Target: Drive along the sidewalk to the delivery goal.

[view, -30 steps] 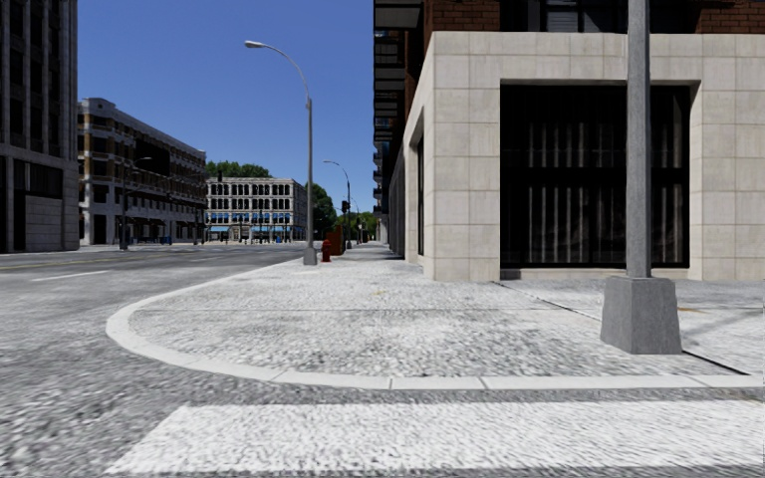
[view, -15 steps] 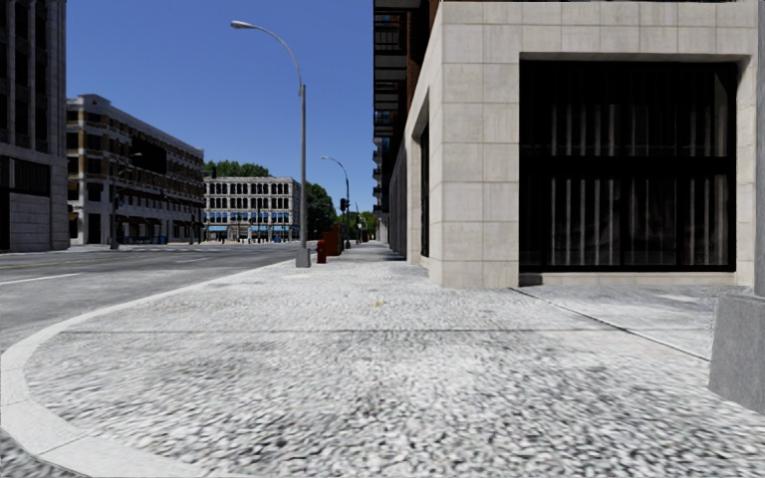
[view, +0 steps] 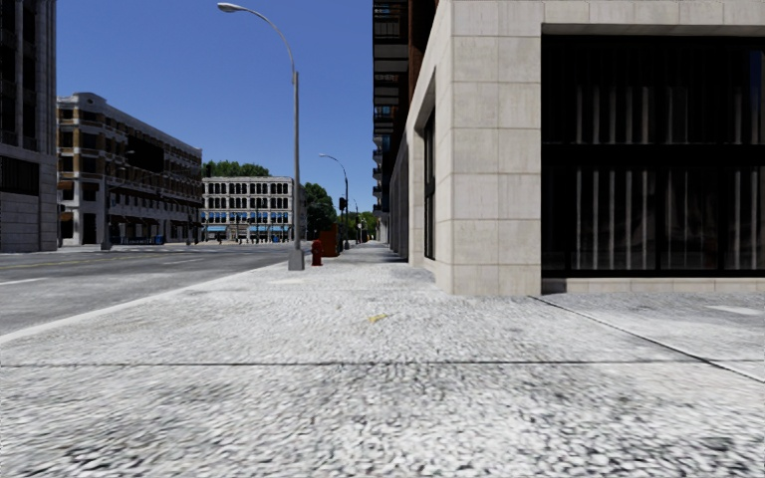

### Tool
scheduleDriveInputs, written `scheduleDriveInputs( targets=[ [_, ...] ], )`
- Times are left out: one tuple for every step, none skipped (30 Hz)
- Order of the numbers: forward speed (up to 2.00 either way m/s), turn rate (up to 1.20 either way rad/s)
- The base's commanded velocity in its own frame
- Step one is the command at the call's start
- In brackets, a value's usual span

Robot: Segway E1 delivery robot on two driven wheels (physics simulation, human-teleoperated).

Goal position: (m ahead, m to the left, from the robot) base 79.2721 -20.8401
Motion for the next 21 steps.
scheduleDriveInputs(
  targets=[
    [1.64, 0.00],
    [1.64, 0.00],
    [1.66, 0.00],
    [1.67, 0.00],
    [1.67, 0.00],
    [1.70, 0.00],
    [1.72, 0.00],
    [1.73, 0.00],
    [1.73, 0.00],
    [1.73, 0.00],
    [1.73, 0.00],
    [1.73, 0.00],
    [1.73, 0.00],
    [1.73, 0.00],
    [1.73, 0.00],
    [1.73, 0.00],
    [1.73, 0.00],
    [1.74, 0.00],
    [1.74, 0.00],
    [1.74, 0.00],
    [1.74, 0.00]
  ],
)
